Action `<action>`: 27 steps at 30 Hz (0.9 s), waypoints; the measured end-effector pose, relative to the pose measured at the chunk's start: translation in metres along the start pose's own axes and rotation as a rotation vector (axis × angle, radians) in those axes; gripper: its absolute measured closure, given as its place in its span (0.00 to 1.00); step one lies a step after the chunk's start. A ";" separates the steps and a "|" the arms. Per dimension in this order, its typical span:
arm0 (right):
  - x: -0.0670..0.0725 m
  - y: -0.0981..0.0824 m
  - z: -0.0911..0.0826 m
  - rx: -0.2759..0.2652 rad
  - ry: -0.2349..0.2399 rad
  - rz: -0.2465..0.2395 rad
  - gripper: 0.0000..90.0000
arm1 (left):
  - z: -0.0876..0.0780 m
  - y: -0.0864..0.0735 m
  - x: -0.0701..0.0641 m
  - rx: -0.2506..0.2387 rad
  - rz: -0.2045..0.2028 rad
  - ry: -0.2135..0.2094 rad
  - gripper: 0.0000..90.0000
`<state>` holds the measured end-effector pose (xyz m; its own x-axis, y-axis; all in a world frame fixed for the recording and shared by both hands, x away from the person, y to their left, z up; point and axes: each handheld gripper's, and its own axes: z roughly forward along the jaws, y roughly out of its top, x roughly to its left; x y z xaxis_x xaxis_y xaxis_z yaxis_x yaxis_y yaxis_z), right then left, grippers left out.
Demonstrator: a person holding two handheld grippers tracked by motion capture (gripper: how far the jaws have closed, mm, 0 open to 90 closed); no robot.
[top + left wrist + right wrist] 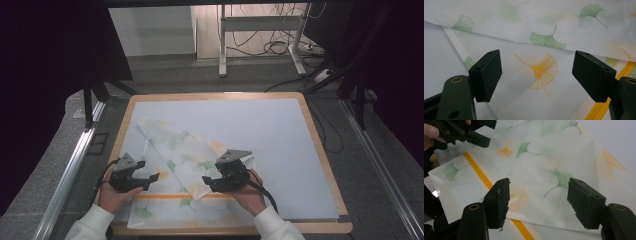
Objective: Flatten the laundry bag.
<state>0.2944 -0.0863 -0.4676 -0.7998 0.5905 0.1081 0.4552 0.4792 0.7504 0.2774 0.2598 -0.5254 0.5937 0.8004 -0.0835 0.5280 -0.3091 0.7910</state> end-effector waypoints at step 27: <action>0.028 -0.001 0.061 0.146 0.036 -0.054 0.37 | 0.001 0.000 -0.001 0.003 0.004 -0.002 0.26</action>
<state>0.2955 -0.0309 -0.5048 -0.8370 0.5389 0.0954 0.4611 0.6005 0.6533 0.2777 0.2588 -0.5261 0.5973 0.7979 -0.0816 0.5274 -0.3141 0.7894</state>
